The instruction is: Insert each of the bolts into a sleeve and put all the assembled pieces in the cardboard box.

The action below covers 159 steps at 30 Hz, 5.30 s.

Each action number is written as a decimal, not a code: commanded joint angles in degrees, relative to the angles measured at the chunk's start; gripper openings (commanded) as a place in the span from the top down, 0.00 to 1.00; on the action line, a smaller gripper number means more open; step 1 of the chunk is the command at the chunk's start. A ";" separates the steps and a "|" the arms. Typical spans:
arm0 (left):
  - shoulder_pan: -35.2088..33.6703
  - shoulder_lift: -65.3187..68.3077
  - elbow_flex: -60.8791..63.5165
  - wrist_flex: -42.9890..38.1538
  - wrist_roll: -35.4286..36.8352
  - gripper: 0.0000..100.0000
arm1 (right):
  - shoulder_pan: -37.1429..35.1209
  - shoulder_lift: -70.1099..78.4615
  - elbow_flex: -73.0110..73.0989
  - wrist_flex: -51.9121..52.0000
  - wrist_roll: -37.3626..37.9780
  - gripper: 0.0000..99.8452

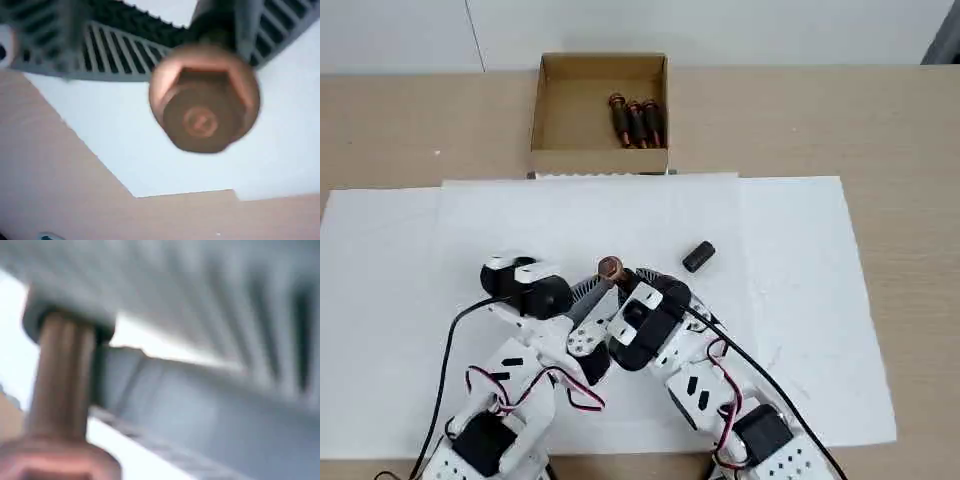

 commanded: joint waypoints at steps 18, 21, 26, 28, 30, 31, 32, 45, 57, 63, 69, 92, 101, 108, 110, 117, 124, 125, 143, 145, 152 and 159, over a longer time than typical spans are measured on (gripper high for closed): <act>-7.65 0.44 -8.66 6.42 -10.55 0.76 | 0.31 -1.19 0.70 -2.33 0.53 1.00; -9.67 0.44 -11.74 6.86 -10.64 0.78 | 0.31 -1.19 0.70 -2.33 0.53 1.00; -15.56 0.44 -17.10 6.86 -10.73 1.00 | 0.31 -1.19 0.79 -2.33 0.26 1.00; -17.76 0.44 -18.77 6.86 -11.43 0.98 | 0.31 -1.27 0.79 -2.33 0.18 1.00; -19.87 0.44 -19.12 6.86 -15.56 1.00 | 0.31 -1.19 0.79 -2.24 0.09 1.00; -21.01 0.44 -18.51 7.03 -17.32 0.99 | 0.31 -1.19 0.79 -2.24 0.09 1.00; -22.68 0.44 -17.36 7.12 -18.64 0.99 | 0.31 -1.19 0.79 -2.24 0.09 1.00; -37.19 0.44 1.19 7.12 -29.01 0.99 | 10.95 -1.10 -7.03 14.29 -12.75 1.00; -37.89 0.44 2.86 11.25 -27.60 0.99 | 11.12 2.77 -25.23 26.15 -17.23 1.00; -37.80 0.44 2.86 11.16 -27.43 0.99 | 11.30 20.00 -37.54 24.48 -19.34 1.00; -37.80 0.44 2.86 11.16 -27.34 0.99 | 14.64 42.15 -50.90 17.10 -20.75 1.00; -37.98 0.44 2.86 11.16 -27.34 0.99 | 15.43 113.19 -97.41 -7.69 -12.04 1.00; -38.24 0.35 2.86 11.16 -26.20 0.99 | 15.25 130.42 -111.82 -6.99 -11.96 0.99; -38.24 0.35 2.86 11.16 -26.20 0.99 | 14.46 136.04 -115.78 -7.25 -8.09 0.99; -38.24 0.35 2.86 11.16 -26.20 0.99 | 14.11 136.84 -116.40 -7.08 -8.00 0.99; -38.24 0.35 2.86 11.16 -26.20 0.99 | 13.32 137.27 -116.75 -5.32 -8.00 0.85; -38.24 0.35 2.86 11.16 -26.20 0.99 | 13.58 136.84 -118.51 -3.56 -7.91 0.84; -38.24 0.35 2.86 11.16 -26.20 0.99 | 13.58 136.84 -119.65 -2.77 -7.91 0.84; -38.24 0.35 2.86 11.16 -26.29 0.99 | 13.23 137.01 -159.03 35.56 -8.44 0.85; -38.24 0.35 2.86 11.16 -26.29 0.99 | 13.32 137.01 -161.93 40.04 -8.44 0.85; -38.24 0.35 2.86 11.16 -26.29 0.99 | 12.26 136.92 -170.90 57.01 -12.04 0.85; -38.24 0.35 2.86 11.16 -26.29 0.99 | 11.74 136.84 -177.23 67.56 -21.27 0.85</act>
